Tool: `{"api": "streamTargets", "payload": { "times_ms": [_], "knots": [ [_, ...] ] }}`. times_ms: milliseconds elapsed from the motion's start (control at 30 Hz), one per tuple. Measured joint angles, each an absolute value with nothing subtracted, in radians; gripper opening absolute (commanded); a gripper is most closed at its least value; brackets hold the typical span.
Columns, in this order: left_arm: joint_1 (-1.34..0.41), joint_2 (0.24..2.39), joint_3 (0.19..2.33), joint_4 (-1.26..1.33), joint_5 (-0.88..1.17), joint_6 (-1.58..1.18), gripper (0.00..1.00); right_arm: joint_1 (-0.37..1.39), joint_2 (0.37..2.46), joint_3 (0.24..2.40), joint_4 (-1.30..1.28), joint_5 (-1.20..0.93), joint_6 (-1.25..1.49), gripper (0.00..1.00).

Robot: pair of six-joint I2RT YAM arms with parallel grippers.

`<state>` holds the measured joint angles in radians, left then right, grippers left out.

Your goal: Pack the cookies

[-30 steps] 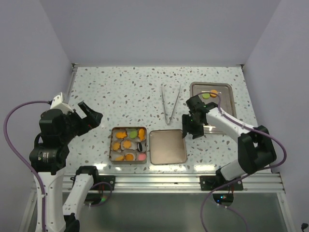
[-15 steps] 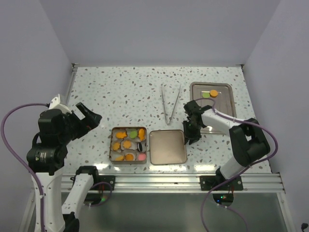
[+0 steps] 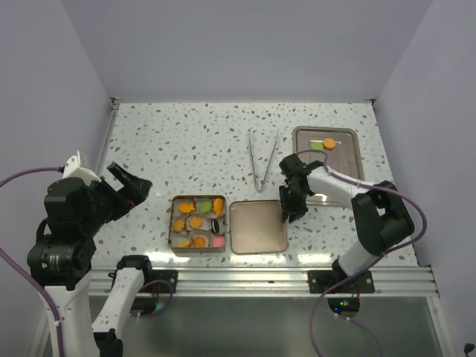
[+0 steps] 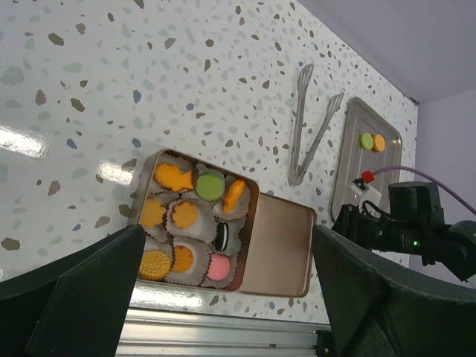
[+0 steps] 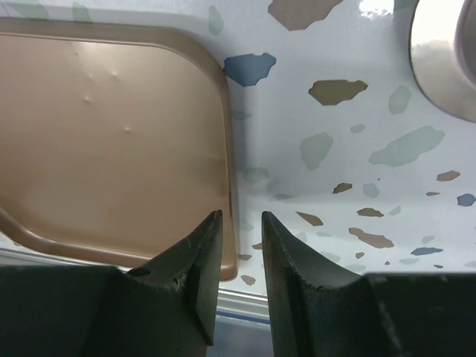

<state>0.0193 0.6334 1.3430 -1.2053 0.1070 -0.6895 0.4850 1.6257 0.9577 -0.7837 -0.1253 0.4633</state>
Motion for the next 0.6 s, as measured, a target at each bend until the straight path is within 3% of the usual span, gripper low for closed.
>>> {"api": "streamTargets", "payload": {
  "times_ms": [600],
  "knots": [
    [0.017,0.664,1.402,-1.304,0.264,-0.500,1.00,0.588,1.647,0.935,-0.759,0.016,0.712,0.26]
  ]
}}
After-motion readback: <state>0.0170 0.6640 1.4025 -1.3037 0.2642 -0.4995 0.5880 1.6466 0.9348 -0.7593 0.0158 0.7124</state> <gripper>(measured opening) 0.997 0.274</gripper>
